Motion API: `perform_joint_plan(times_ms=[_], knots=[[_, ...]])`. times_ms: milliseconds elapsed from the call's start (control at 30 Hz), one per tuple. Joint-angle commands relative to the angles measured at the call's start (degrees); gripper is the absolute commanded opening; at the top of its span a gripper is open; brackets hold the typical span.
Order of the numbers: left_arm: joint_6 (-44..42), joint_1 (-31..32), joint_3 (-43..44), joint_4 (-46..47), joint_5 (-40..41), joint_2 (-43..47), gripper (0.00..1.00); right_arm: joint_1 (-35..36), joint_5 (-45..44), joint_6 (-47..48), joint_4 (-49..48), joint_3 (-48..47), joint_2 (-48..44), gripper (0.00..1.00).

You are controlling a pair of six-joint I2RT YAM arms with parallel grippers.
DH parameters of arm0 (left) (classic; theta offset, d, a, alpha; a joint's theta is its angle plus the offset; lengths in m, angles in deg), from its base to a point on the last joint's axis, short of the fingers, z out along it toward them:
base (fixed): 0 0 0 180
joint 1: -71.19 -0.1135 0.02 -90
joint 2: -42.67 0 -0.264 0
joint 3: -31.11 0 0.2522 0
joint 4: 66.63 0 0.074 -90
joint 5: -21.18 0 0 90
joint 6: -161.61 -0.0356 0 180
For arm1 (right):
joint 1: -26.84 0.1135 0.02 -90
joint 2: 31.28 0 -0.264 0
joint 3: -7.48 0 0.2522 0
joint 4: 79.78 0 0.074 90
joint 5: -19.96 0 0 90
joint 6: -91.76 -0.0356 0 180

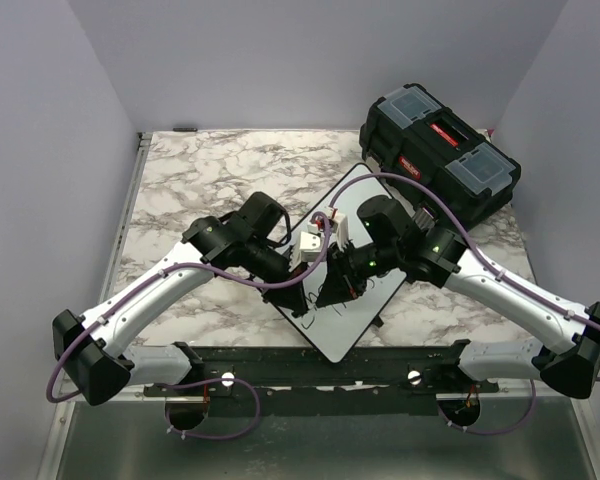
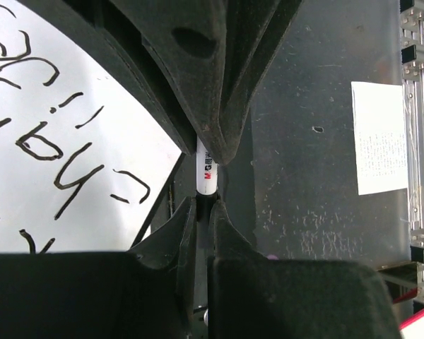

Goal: Write a sentence on the whiteboard
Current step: Close the whiteboard marker at the center of the board.

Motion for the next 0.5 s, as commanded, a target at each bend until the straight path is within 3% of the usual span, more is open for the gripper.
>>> perform_joint_plan(times_ms=[0, 267, 367, 467], knots=[[2.46, 2.76, 4.63, 12.96, -5.84, -0.41, 0.00, 0.58, 1.26, -2.31, -10.07, 1.81, 1.28, 0.01], [2.81, 3.10, 5.81, 11.11, -4.60, -1.95, 0.00, 0.57, -1.22, -0.84, -8.08, 0.83, 0.05, 0.02], [3.12, 3.16, 5.49, 10.15, -4.23, -2.06, 0.00, 0.58, -4.79, -0.80, -7.04, 0.34, -1.61, 0.14], [3.47, 3.15, 4.14, 10.71, -3.89, -1.09, 0.00, 0.58, -8.87, -1.06, -6.00, 0.09, -3.81, 0.35]])
